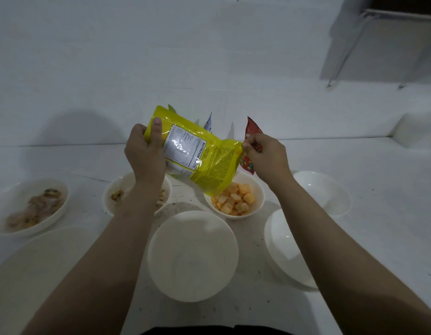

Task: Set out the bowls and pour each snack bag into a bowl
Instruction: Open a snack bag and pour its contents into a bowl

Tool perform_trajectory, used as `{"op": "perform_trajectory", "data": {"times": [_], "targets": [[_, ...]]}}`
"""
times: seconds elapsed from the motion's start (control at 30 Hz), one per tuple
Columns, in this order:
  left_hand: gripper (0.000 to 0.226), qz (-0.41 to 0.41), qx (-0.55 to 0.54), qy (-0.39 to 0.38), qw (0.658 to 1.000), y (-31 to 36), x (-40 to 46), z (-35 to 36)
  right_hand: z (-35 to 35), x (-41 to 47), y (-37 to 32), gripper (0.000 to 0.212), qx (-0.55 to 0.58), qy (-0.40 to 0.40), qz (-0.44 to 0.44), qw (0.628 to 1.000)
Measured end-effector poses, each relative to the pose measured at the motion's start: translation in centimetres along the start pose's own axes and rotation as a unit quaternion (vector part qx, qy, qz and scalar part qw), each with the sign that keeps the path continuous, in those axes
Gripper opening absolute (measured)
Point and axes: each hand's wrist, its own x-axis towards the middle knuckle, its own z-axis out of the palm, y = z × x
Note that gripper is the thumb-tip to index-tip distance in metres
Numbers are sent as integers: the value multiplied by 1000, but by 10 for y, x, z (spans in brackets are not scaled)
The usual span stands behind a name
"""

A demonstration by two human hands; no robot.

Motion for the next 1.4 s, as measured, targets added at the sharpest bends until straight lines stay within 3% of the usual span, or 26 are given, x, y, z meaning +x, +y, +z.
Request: {"op": "perform_trajectory", "data": {"times": [0.1,0.63,1.03,1.4], "targets": [[47,-13,-5,1,1000,-2,1,-1,2,-5,3,10,16,28,-3,999],[46,8,-1,-15,1000,4,2,13,8,2,12,11,-46,6,-29,999],[46,-14,13,0,1000,2,3,5,8,6,6,10,-11,35,-26,999],[47,-64,-17,23,998,-3,4,-9,20,13,-12,12,68,7,-26,997]]}}
